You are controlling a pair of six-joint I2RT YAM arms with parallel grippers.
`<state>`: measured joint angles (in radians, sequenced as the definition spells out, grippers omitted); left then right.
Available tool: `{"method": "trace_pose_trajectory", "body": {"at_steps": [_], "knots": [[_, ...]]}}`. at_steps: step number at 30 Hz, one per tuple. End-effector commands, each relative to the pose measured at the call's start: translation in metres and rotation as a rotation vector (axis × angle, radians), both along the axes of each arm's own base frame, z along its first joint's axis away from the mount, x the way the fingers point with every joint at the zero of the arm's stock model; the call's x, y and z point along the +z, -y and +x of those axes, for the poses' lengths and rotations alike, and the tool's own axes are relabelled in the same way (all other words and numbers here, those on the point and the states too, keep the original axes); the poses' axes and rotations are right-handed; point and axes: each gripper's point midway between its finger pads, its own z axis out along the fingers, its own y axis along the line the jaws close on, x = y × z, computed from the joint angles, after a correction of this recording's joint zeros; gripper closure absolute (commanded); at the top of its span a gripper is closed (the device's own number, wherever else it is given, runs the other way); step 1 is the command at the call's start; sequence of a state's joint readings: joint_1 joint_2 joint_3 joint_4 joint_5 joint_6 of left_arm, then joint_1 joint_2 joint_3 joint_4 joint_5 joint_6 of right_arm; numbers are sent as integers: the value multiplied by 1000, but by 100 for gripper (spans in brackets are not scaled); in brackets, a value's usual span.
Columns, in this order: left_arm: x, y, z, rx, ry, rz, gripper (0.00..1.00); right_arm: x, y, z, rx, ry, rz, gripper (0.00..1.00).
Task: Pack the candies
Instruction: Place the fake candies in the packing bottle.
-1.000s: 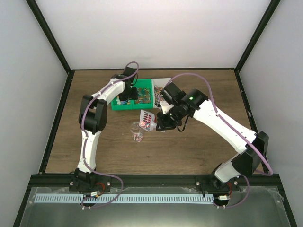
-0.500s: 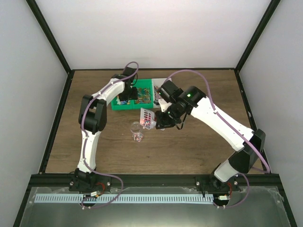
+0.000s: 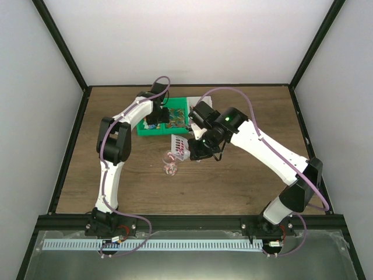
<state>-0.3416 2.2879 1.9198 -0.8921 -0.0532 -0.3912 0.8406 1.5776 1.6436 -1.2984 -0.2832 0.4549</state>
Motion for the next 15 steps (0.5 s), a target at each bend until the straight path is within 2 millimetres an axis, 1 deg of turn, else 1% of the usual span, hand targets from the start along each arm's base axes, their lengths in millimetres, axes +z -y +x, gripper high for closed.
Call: {"method": "trace_pose_trajectory", "body": {"at_steps": [1, 3, 5, 9, 12, 13, 15], "knots": [[-11, -9, -1, 13, -19, 13, 41, 17, -4, 8, 8, 45, 30, 99], [-11, -10, -2, 14, -22, 14, 41, 22, -3, 11, 3, 75, 29, 99], [-12, -10, -2, 14, -23, 13, 41, 25, -3, 11, 6, 78, 40, 99], [-13, -8, -2, 10, -25, 4, 41, 25, 2, 9, -4, 85, 34, 99], [-13, -8, -1, 11, -23, 4, 41, 14, -6, -2, 30, 39, 23, 99], [-13, -7, -1, 10, -24, 4, 41, 13, -4, -1, 29, 58, 7, 99], [-13, -9, -2, 11, -25, 9, 41, 23, 9, 10, -7, 109, 10, 99]]}}
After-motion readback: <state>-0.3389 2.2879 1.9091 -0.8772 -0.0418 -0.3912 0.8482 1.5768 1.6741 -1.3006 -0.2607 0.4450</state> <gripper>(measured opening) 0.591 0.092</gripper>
